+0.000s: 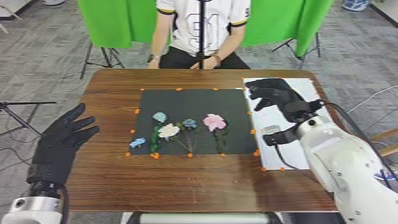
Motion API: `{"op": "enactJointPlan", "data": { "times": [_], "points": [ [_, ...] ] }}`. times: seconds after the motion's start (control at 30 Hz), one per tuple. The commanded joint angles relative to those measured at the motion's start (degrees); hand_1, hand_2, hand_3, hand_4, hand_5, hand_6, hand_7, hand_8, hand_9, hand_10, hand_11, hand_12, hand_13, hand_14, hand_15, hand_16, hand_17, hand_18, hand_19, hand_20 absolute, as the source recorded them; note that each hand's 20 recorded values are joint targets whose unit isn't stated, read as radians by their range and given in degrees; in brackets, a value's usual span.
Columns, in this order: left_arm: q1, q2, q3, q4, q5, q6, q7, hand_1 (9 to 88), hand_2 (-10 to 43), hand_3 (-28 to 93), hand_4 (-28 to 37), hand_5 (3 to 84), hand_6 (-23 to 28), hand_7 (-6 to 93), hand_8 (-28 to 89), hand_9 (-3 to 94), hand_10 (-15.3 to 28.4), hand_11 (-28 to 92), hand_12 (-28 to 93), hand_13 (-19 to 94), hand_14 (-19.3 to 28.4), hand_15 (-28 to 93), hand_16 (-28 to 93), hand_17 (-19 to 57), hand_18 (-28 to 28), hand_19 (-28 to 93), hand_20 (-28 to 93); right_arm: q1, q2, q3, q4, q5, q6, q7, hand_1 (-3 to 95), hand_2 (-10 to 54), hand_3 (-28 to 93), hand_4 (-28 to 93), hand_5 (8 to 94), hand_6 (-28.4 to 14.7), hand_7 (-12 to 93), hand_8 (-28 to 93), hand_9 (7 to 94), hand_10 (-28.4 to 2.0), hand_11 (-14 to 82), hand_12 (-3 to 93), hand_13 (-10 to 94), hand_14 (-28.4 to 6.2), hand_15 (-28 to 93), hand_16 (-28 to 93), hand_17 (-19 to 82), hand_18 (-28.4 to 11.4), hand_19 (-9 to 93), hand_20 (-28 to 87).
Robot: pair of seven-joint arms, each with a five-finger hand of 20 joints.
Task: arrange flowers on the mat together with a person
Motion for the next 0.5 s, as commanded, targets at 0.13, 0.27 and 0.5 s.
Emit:
{"op": "enactJointPlan", "data": {
  "times": [0.13,0.27,0.5],
  "points": [
    [2.6,-1.19,1.02,-0.37,0.09,1.15,1.18,18.8,6.3,78,-28.3,32.0,6.6,16.7,-11,28.9,18.1,32,10,19,24.6,60,-12,-9.6,21.4,50,14,-14.0,-4.1,9.4,-0.3,15.9,1.5,-3.5,23.1,2.2,72,-25,46.6,-1.4,14,-11,47.9,-19.0,19.7,16.3,43,-19.2,63,10,11,-23.0,62,17],
    [3.5,-2.30,-0.23,-0.54,2.76,0.54,-1.38,18.6,6.3,78,-28.3,32.0,6.5,16.9,-11,29.1,18.2,32,10,20,24.7,60,-12,-9.7,21.5,50,14,-16.9,-5.6,13.0,-0.9,22.1,-0.5,-5.0,22.0,2.6,72,-25,45.6,-1.2,13,-11,47.0,-18.6,18.9,16.2,42,-19.4,61,9,10,-23.4,59,17],
    [4.4,-2.86,0.66,-0.68,1.60,0.51,-0.36,18.2,6.3,78,-28.3,33.4,6.9,16.5,-11,32.4,19.3,34,10,22,25.7,62,-12,-9.6,21.7,50,14,-20.2,-7.9,13.9,-1.7,24.9,1.8,-6.0,21.3,2.9,73,-25,45.1,-0.9,13,-10,46.1,-18.6,17.8,16.4,41,-20.0,60,9,9,-23.6,57,19]
  ]
}}
